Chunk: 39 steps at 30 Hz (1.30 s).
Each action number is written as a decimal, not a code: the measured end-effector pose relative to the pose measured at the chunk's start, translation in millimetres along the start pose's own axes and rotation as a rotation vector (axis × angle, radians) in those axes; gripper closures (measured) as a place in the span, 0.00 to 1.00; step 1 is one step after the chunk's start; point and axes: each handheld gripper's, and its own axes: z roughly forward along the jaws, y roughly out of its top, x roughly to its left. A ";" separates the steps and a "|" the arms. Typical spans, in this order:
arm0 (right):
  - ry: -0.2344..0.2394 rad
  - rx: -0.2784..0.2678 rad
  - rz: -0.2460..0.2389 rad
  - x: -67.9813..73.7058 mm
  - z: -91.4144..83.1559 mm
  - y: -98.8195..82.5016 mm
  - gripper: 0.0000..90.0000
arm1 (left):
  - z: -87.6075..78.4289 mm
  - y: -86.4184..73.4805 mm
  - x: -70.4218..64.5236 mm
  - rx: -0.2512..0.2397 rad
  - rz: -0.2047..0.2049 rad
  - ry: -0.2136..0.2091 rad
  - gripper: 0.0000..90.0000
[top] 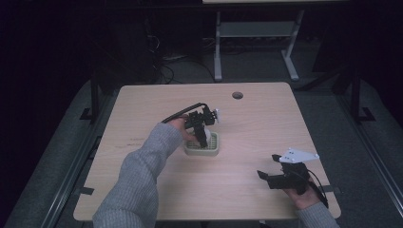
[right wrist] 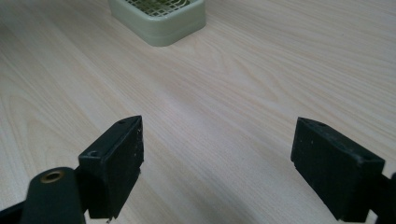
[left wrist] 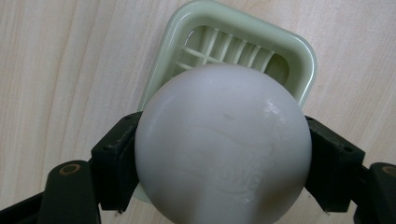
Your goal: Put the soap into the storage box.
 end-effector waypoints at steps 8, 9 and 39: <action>0.002 -0.002 0.000 0.6 0.3 0.1 0.18 | 4.2 1.6 0.2 0.009 0.004 0.002 0.26; 0.002 -0.001 0.001 0.7 0.2 0.1 0.18 | 5.0 1.7 0.2 0.009 0.002 0.002 0.26; 0.008 -0.003 0.000 0.3 -1.0 1.1 0.18 | 12.4 3.3 1.4 0.035 -0.004 0.005 0.25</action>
